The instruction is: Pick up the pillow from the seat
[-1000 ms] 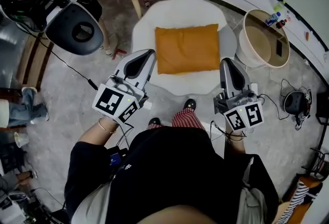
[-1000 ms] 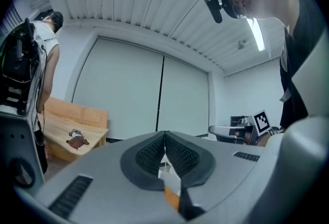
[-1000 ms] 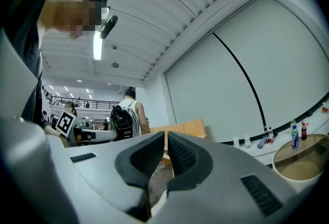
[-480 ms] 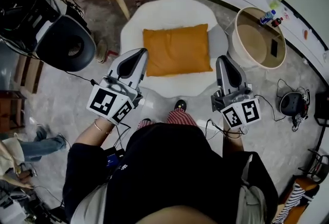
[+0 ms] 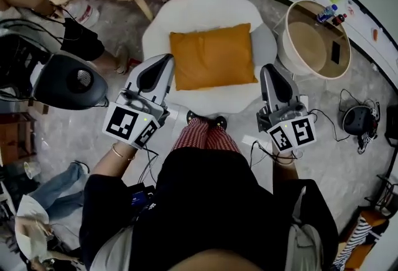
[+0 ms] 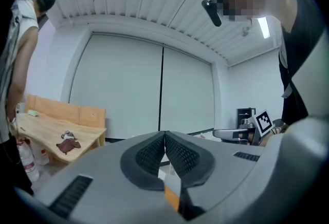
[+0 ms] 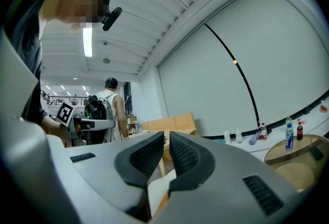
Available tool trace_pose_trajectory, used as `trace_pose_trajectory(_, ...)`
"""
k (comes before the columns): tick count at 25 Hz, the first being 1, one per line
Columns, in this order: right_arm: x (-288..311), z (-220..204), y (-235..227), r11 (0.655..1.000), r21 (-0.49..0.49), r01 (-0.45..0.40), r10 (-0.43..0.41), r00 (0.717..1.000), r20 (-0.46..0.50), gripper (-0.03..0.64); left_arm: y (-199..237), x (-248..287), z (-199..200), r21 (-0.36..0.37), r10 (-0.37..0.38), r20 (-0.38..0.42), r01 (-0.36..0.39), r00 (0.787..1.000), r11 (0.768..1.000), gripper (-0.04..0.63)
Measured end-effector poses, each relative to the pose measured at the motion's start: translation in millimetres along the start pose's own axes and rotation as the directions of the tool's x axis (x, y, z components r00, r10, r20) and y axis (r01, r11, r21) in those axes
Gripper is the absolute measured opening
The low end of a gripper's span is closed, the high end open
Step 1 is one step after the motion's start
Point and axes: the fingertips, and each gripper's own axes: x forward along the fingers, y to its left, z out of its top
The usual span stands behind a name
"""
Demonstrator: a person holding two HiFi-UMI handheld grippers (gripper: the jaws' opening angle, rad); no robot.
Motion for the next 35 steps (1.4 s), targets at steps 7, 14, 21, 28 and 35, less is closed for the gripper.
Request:
trace_pose_trajectory(7, 20, -11, -8, 0.998, -0.003, 0.065, -0.065, 0.998, -0.019, 0.026, 43, 33, 2, 0.018, 0.009, 0.032, -0.009, 0.999, 1.0, 0.009)
trace_pose_trajectory(14, 47, -21, -14, 0.99, -0.004, 0.138, -0.138, 0.989, -0.047, 0.048, 66, 48, -18, -0.017, -0.053, 0.006, 0.053, 0.999, 0.998, 0.009)
trace_pose_trajectory(21, 77, -51, -20, 0.981, 0.0, 0.196, -0.194, 0.974, -0.114, 0.101, 82, 54, -40, -0.027, -0.124, -0.006, 0.124, 0.992, 0.992, 0.009)
trace_pose_trajectory(28, 101, -88, -45, 0.968, -0.059, 0.244, -0.25, 0.949, -0.194, 0.167, 102, 72, -64, -0.077, -0.148, -0.023, 0.146, 0.989, 0.986, 0.009)
trace_pose_trajectory(35, 103, -127, -75, 0.968, -0.036, 0.247, -0.247, 0.931, -0.267, 0.207, 101, 88, -81, -0.081, -0.122, -0.028, 0.119, 0.992, 0.99, 0.009)
